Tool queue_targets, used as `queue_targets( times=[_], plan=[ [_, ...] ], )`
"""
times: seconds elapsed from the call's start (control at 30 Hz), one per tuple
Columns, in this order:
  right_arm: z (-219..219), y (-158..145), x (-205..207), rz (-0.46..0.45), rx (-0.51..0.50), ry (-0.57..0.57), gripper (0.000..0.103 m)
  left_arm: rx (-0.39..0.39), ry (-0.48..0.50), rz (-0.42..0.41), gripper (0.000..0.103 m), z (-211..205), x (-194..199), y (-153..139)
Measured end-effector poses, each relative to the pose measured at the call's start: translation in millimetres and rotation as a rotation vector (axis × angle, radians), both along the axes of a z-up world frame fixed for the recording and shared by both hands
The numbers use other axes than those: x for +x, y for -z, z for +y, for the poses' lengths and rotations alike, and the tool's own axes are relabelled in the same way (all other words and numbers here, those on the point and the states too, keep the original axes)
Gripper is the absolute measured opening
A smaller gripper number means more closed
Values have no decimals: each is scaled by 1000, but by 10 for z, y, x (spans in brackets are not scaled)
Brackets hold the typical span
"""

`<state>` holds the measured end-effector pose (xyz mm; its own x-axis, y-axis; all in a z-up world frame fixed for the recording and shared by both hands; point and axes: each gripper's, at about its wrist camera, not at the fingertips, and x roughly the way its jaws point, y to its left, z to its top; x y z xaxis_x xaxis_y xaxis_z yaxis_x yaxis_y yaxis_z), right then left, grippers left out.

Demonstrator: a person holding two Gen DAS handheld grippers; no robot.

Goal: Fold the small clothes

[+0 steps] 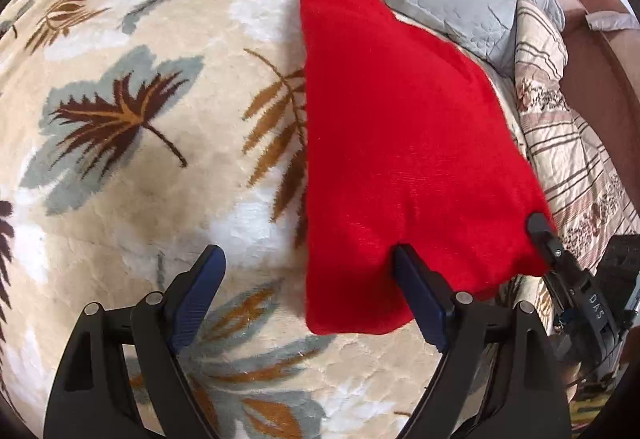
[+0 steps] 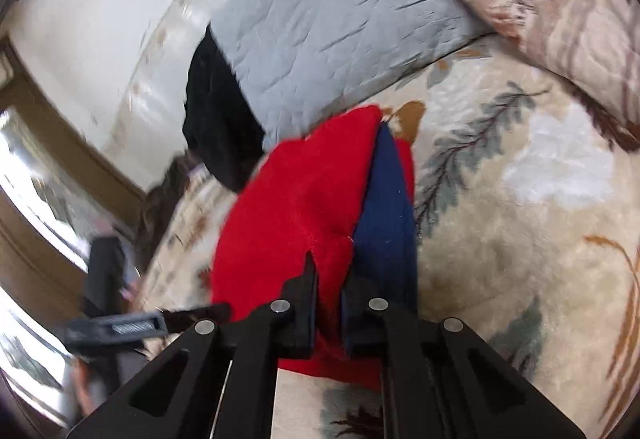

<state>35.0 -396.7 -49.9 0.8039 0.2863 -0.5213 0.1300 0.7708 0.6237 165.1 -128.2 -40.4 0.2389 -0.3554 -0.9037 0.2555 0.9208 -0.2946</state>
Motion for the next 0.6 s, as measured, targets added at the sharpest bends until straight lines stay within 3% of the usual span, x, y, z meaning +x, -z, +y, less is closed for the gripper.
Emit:
queue_targets(
  times=[0.07, 0.1, 0.2, 0.27, 0.37, 0.43, 0.53, 0.57, 0.6],
  plan=[
    [29, 251, 49, 96, -25, -10, 7, -1, -5, 22, 88, 4, 17, 91],
    [41, 284, 31, 89, -25, -8, 7, 8, -1, 30, 89, -3, 21, 128],
    [21, 92, 28, 81, -8, -15, 16, -9, 9, 34, 89, 49, -24, 56],
    [-50, -74, 39, 24, 1, 13, 18, -37, 23, 15, 88, 66, -48, -68],
    [-79, -176, 206, -7, 37, 40, 43, -70, 51, -57, 89, 21, -7, -320],
    [-59, -143, 414, 20, 51, 31, 43, -56, 66, -96, 89, -74, 109, -423],
    [-33, 89, 728, 133, 83, -2, 44, 9, 73, -126, 89, -231, 346, -416],
    [-27, 122, 755, 132, 94, 0, 40, 39, 71, -124, 89, -257, 395, -363],
    [-27, 92, 747, 100, 93, -4, 21, 49, 77, -111, 89, -292, 443, -312]
  ],
)
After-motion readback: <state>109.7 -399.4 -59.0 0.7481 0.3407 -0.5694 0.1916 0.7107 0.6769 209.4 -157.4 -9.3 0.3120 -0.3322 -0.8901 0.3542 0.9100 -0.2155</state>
